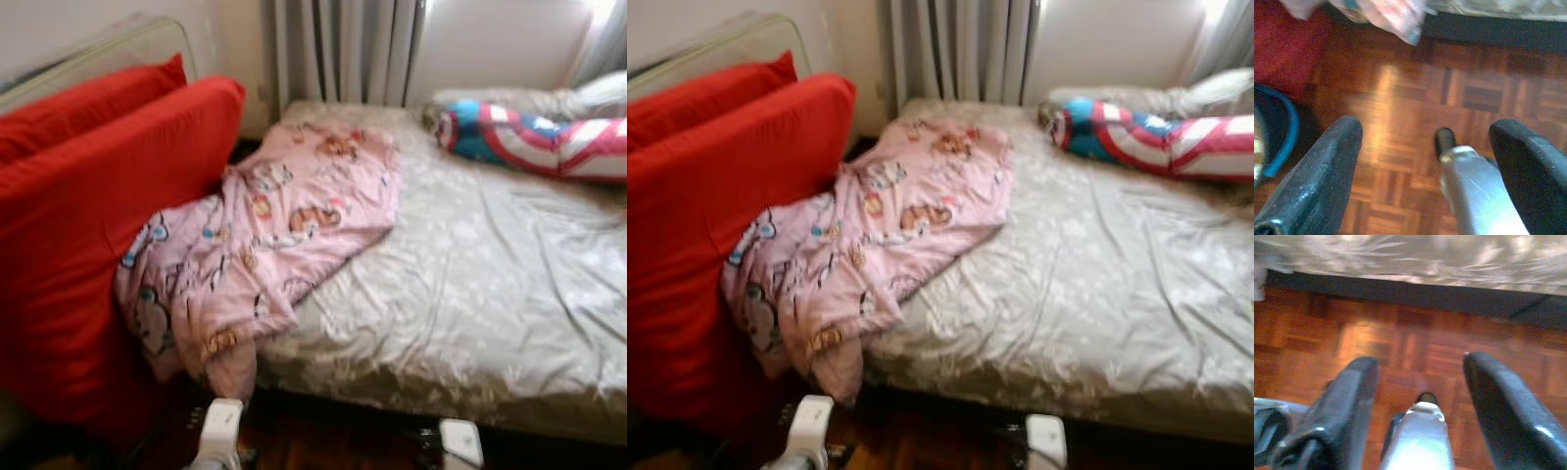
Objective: Clean up the room
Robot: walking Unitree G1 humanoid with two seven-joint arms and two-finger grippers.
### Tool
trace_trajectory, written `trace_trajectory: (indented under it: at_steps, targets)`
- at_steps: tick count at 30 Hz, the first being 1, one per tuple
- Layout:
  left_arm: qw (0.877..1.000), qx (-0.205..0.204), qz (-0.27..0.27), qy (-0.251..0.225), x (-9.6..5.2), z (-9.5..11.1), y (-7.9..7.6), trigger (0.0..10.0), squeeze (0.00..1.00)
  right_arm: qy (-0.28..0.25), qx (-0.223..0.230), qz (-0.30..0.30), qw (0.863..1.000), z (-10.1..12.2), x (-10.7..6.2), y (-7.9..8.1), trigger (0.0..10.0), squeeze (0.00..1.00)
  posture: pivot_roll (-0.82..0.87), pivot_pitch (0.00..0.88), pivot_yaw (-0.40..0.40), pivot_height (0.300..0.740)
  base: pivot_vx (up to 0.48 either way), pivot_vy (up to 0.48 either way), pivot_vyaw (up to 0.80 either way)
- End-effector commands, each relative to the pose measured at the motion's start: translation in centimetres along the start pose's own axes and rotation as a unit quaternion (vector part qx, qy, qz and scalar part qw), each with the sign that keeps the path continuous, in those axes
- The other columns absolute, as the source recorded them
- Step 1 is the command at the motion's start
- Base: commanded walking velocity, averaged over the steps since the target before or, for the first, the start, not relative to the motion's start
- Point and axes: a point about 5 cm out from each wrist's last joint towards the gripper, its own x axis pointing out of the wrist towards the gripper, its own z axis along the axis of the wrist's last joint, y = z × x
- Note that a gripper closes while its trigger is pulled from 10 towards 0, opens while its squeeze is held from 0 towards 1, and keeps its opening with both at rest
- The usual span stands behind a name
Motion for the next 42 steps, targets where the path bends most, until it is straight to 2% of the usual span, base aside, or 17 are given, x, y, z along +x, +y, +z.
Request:
trace_trajectory:
  at_steps: [1, 8, 12, 34, 42]
  targets:
    - [1.0, 0.001, -0.008, 0.004, 0.03, -0.03, -0.71, 10.0, 0.0, 0.009, 0.001, -0.013, 1.0, -0.47, -0.17, -1.0, 10.0, 0.0, -0.02, 0.004, 0.027, 0.74, 0.0, 0.412, 0.0]
    - [1.0, -0.004, -0.004, 0.003, 0.04, 0.06, -0.69, 10.0, 0.0, 0.008, 0.001, -0.012, 1.0, -0.38, -0.15, -0.99, 10.0, 0.0, -0.02, 0.015, 0.026, 0.74, 0.0, 0.406, 0.0]
    - [1.0, 0.007, -0.009, 0.0, 0.06, 0.18, -0.71, 10.0, 0.0, 0.008, 0.001, -0.011, 1.0, -0.35, -0.14, -0.99, 10.0, 0.0, -0.02, 0.016, 0.026, 0.74, 0.0, 0.0, 0.0]
    - [1.0, -0.002, -0.011, 0.0, 0.06, 0.19, -0.73, 10.0, 0.0, 0.008, -0.014, -0.004, 1.0, -0.24, -0.12, -0.9, 10.0, 0.0, -0.02, 0.023, 0.026, 0.74, 0.0, 0.0, 0.0]
    - [1.0, -0.001, -0.013, 0.0, 0.05, 0.16, -0.71, 10.0, 0.0, 0.004, -0.02, -0.001, 1.0, -0.16, -0.11, -0.87, 10.0, 0.0, -0.02, 0.021, 0.026, 0.74, 0.0, 0.0, -0.25]
